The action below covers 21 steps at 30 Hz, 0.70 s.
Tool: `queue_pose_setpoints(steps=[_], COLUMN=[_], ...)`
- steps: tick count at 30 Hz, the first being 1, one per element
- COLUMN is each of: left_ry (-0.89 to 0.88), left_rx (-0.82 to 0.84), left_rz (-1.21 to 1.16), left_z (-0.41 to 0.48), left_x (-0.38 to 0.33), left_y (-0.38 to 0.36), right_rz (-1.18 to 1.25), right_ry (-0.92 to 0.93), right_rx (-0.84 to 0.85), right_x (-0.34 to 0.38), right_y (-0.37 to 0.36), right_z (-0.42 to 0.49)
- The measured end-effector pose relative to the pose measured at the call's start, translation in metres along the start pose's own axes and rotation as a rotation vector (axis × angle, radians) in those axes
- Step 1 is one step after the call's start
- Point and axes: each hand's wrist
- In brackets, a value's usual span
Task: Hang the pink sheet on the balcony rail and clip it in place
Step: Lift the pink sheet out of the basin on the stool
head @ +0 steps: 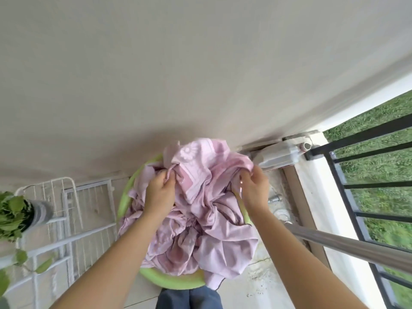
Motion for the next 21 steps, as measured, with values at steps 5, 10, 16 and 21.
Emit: queue_pose_setpoints(steps=[5,10,16,21], left_ry=[0.402,0.443,0.297,0.125], left_rx=[-0.017,-0.023,0.384,0.529], left_rz=[-0.446,-0.431,-0.399,0.406], left_z=[-0.02,-0.051,-0.086,-0.108], left_x=[-0.008,-0.041,-0.084,-0.061], left_y=[0.029,0.064,0.099,0.091], right_rz=[0.524,0.651,0.206,-0.041], right_ry=[-0.096,-0.118,-0.034,0.023], right_rx=[0.09,0.539,1.021,1.071], right_x=[0.085,0.135,0.117,0.092], right_y=[0.042,0.068,0.057,0.051], right_z=[-0.015,-0.068,-0.179,-0.219])
Point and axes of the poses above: each hand's wrist, its own z-axis towards the middle knuckle, its own y-axis out of the back of the hand, x = y × z, and after that the axes turned 3 degrees about z, right-handed
